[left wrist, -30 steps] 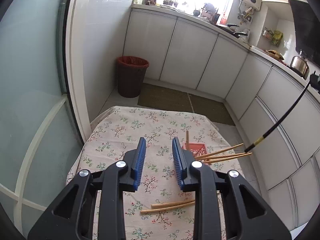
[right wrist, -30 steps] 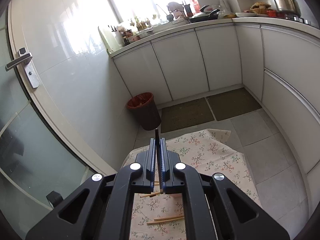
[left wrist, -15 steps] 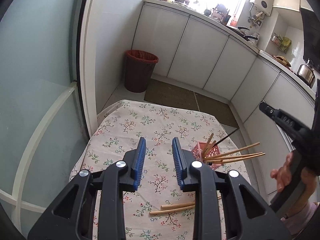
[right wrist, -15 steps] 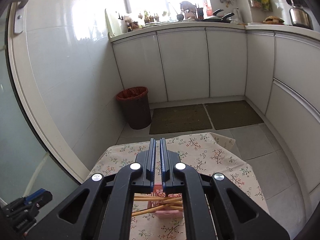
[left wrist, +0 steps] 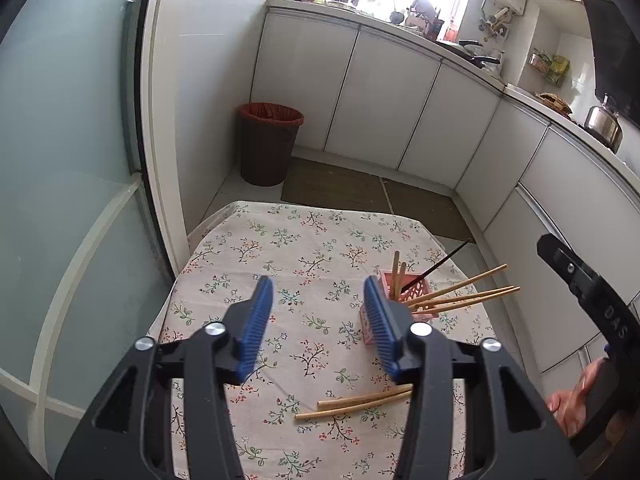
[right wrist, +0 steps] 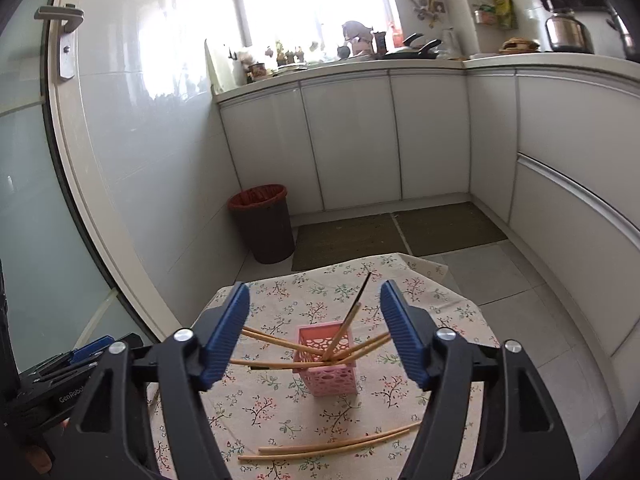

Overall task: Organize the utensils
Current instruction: 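Drop the black chopstick from the right tool into the pink holder, then lower the left tool and grasp one of the last two wooden chopsticks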

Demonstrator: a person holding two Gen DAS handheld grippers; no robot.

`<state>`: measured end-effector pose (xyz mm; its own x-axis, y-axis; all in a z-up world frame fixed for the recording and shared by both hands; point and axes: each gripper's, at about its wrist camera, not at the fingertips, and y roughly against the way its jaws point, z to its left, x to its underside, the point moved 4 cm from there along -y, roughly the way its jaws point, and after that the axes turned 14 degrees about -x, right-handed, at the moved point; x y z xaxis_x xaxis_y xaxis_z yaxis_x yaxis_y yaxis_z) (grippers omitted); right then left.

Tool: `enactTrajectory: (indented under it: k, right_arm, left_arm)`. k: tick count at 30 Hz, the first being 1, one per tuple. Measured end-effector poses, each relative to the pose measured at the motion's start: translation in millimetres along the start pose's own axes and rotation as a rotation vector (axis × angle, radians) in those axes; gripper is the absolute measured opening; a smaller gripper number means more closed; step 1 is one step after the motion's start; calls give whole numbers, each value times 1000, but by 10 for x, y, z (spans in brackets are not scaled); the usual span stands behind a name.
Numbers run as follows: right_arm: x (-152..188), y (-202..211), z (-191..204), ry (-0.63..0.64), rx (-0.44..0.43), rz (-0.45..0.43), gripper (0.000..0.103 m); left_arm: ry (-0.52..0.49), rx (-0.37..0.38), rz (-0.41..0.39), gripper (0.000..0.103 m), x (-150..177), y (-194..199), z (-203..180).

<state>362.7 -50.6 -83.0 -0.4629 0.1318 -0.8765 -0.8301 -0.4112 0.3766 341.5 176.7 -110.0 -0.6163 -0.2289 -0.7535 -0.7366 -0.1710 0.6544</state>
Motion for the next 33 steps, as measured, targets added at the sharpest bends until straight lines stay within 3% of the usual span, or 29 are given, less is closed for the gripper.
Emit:
enactTrajectory:
  k: [1,3,5,9,14,18,26,28,33]
  right_arm:
    - [39,50,-7,1,14,2,77]
    - [115,130,-47,-10,48,6,84]
    - [193,193,-122,-36,83,16,92]
    - [394,274,-303,-96,126,75,97]
    - [727,368,-606,-193,177,193,97]
    - [1102,518,-923,-325,198,295,97]
    - [1922,852,-1717,-688,285,417,97]
    - [2013,899,-1862,-786,265,416,97]
    - [2041,1095,-2133,-861,323,369,97]
  left_arm:
    - [-3,-3,-8,68,8,37,-15]
    - [-12,-10,-23,78,35,95,-46]
    - [-31,-12,-25,82,59,136,-93]
    - [-72,-11,-13,95,145,159,-198]
    - [-188,3,32,96,345,107,-423]
    - [-311,47,140,96,633,-55,-659]
    - [-597,124,311,96,1249,-389,-1288]
    - [-663,123,337,96,1378,-500,-1480]
    - [-828,115,329,96,1564,-688,-1984]
